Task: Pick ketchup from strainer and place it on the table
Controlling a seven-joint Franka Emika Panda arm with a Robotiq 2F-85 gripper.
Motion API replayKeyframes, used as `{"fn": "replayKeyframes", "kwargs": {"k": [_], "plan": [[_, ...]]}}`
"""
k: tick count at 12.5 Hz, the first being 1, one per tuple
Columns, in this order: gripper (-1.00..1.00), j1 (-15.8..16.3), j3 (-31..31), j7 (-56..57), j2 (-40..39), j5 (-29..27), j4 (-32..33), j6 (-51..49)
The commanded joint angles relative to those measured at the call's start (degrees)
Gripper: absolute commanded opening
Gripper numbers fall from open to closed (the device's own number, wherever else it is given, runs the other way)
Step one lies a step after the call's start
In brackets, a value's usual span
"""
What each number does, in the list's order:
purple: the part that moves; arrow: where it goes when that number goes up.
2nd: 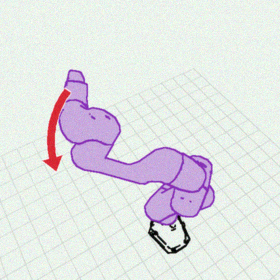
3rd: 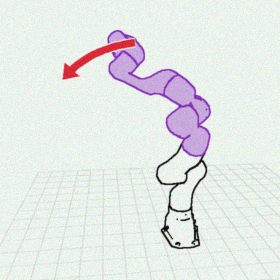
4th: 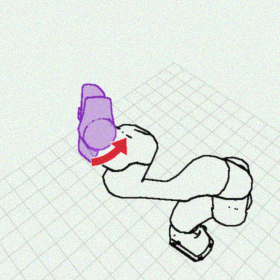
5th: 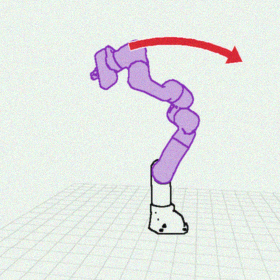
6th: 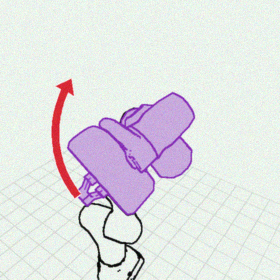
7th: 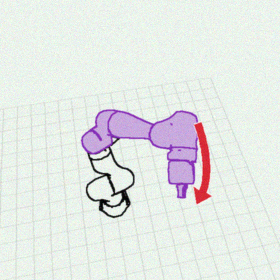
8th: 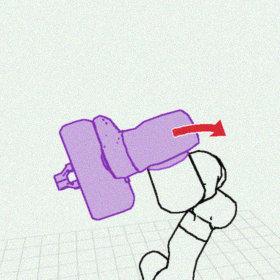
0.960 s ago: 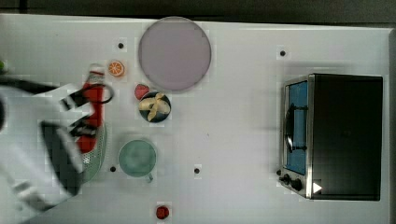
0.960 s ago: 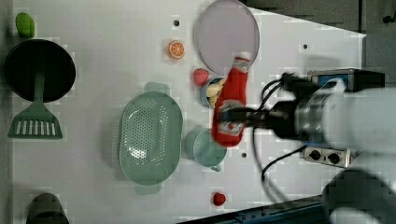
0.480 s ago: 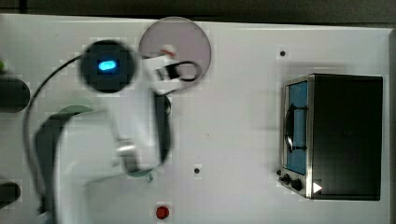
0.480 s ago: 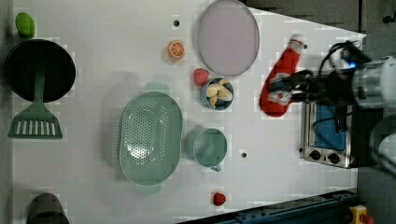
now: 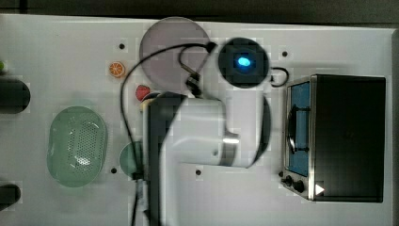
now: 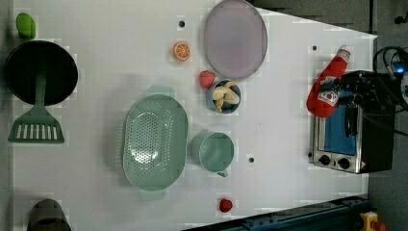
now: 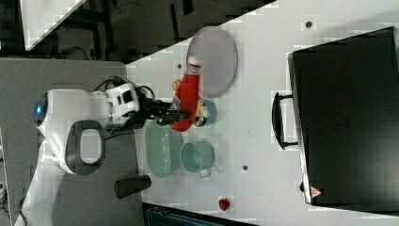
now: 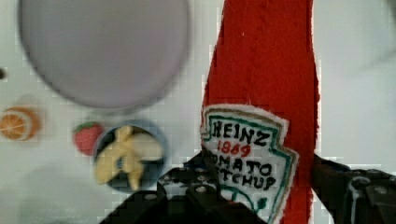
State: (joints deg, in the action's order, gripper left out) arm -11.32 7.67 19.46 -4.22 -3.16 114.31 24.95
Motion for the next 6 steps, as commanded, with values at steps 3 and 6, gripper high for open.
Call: {"fn": "replayKeyframes", "kwargs": {"k": [3,6], "plan": [[0.22,1.1,-1.2,4.0,-0.5,0.3,8.7,3.4],[0.22,1.1,-1.7,4.0,-2.4,1.9,13.8,12.3]]}}
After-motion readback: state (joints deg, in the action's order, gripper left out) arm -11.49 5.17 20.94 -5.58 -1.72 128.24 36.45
